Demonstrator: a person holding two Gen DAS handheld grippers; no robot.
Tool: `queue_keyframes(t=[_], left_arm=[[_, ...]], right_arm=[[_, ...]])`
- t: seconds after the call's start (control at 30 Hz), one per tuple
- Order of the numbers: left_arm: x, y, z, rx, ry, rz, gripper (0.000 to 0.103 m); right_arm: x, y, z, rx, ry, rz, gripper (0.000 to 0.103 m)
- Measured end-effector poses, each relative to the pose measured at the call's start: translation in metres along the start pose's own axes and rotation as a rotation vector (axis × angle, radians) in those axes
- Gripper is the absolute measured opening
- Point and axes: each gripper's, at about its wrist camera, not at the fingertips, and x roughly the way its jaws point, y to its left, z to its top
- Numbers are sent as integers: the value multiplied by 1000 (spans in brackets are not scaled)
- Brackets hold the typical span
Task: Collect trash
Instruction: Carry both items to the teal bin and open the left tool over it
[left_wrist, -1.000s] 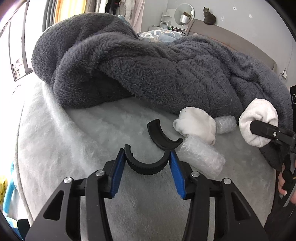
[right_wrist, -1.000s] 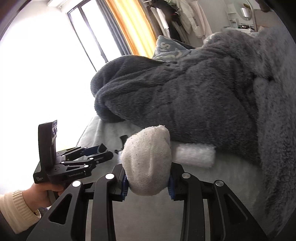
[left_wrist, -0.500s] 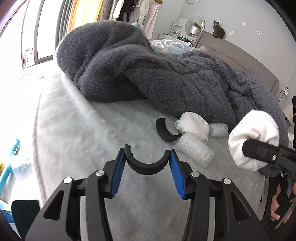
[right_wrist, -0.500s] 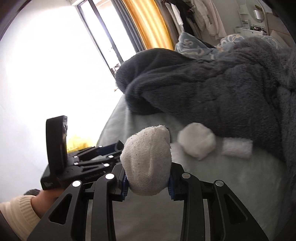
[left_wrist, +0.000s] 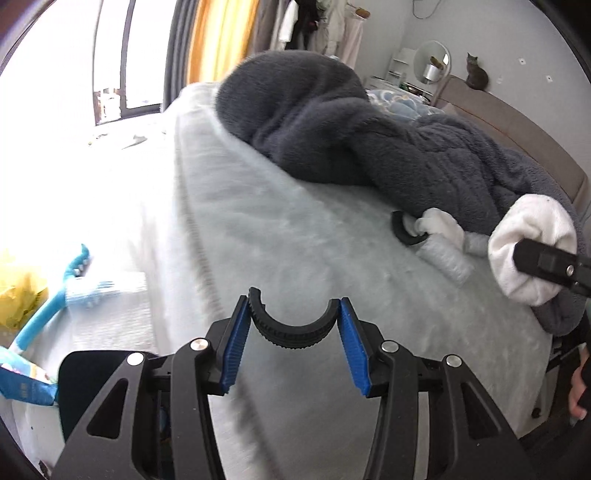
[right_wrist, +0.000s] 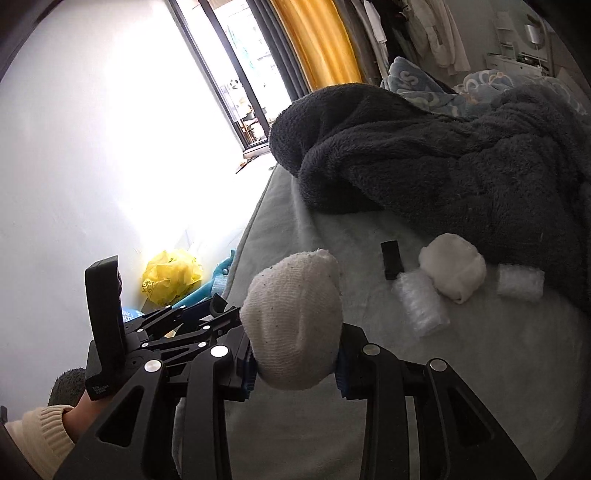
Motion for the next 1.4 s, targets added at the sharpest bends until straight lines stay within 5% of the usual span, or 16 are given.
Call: queue_keyframes(t=[0.57, 1.4], left_arm=[[-55, 68, -24, -4, -119, 183, 51], [-27, 176, -74, -173, 175, 257, 52]], right_arm=[[15, 68, -1, -71, 17, 41, 34], [99, 158, 3, -175, 118, 156, 34]])
